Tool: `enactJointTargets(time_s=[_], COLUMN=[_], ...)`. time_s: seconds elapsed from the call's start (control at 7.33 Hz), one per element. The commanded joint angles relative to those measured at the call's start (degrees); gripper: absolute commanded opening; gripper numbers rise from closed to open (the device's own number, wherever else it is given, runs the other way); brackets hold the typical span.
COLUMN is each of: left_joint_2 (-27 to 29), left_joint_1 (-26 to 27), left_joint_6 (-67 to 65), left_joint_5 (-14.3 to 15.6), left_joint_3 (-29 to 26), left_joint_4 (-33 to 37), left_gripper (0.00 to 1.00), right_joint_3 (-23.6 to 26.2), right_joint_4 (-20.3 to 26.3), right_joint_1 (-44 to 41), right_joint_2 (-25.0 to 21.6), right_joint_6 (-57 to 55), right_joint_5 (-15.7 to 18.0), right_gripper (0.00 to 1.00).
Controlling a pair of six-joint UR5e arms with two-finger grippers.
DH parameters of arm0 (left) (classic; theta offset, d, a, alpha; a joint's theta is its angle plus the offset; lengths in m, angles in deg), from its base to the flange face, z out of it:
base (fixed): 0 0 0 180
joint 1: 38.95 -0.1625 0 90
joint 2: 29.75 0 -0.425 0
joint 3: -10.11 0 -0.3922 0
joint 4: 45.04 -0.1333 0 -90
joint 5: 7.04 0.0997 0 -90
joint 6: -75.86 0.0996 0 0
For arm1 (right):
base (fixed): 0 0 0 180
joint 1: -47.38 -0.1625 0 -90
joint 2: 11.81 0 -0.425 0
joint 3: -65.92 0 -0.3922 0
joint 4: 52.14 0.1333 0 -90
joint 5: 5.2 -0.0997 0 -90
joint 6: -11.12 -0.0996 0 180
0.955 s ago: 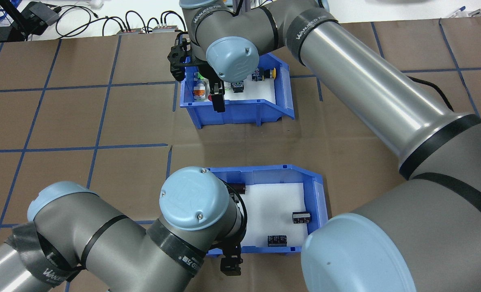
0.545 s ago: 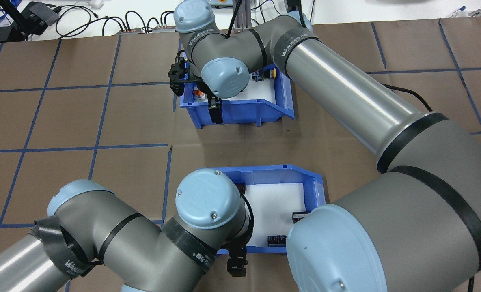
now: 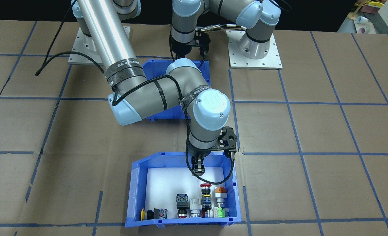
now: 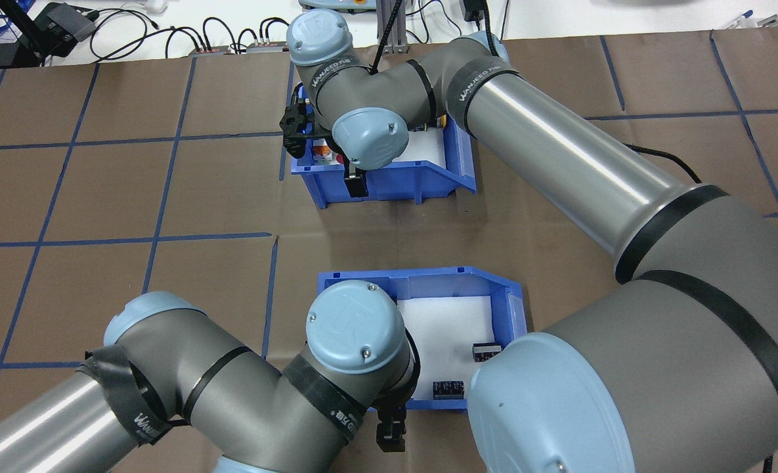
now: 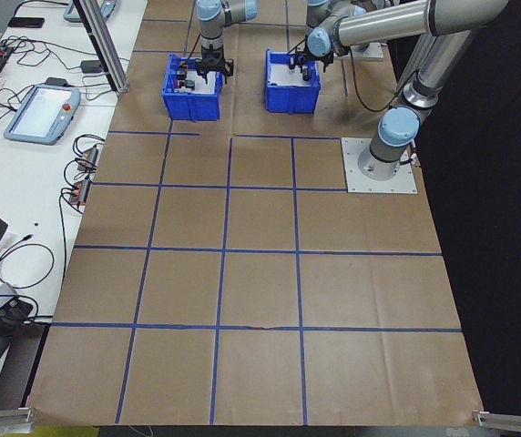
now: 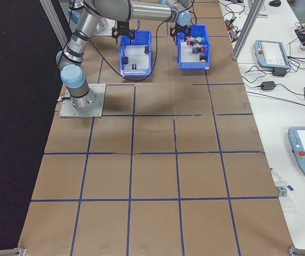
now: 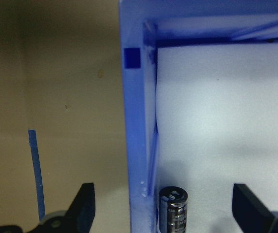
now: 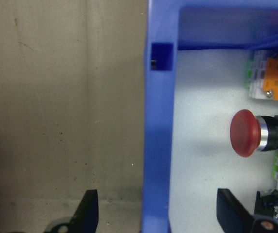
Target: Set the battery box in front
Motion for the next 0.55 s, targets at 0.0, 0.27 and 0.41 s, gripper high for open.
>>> enactJointTargets(time_s=[0.0, 0.27, 0.41], left_joint_2=[1.0, 1.1, 1.1], left_joint_1=[0.1, 0.1, 0.1], left_joint_6=[-0.2, -0.1, 0.0], left_joint_5=[0.1, 0.0, 0.0], left_joint_3=[0.1, 0.1, 0.4], left_joint_4=[-1.1, -1.7, -1.9], left_gripper=[0.75, 0.46, 0.33], right_joint_3=[-0.1, -1.0, -0.9], right_joint_4=[-0.1, -0.2, -0.1], right_joint_1=[0.0, 0.7, 1.7], right_joint_2=[-1.2, -2.4, -3.7], right_joint_6=[0.0, 0.8, 1.0], right_joint_5=[1.5, 1.4, 1.3], right_gripper=[0.1, 0.05, 0.04])
